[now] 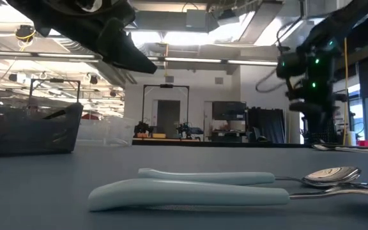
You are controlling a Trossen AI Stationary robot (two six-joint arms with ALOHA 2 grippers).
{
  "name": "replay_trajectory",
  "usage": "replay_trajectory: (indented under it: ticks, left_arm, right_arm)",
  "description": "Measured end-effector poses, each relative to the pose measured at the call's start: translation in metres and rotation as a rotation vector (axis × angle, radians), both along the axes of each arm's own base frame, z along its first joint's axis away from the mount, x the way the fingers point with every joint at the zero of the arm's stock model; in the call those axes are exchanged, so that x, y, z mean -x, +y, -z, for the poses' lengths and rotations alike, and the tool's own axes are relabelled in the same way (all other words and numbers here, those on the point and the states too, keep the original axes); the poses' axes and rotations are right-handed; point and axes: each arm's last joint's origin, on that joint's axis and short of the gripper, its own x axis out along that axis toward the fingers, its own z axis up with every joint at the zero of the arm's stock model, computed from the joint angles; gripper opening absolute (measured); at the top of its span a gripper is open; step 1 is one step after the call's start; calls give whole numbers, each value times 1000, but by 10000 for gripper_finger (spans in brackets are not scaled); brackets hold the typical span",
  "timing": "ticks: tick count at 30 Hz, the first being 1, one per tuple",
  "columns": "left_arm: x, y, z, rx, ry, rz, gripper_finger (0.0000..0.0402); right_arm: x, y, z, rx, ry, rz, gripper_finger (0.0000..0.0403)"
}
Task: Sort silverware by color (type)
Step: Put the green spoon into the transparent bin
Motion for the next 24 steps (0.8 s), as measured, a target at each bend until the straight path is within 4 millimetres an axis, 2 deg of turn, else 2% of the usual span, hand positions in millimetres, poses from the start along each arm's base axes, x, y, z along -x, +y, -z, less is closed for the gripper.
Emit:
replay_trajectory:
  ticks: [3,15,24]
  left_arm:
    - [0,0,0,0,-1,1,165]
    - [0,0,0,7,-7,-2,165]
    - [0,-1,0,9,-7,1,165]
  right_arm:
    - [4,-13,8,-59,51,51,143]
    - [-11,-33,19,-216,249,141,142]
    - [-24,-50,40,-377,429,177,99]
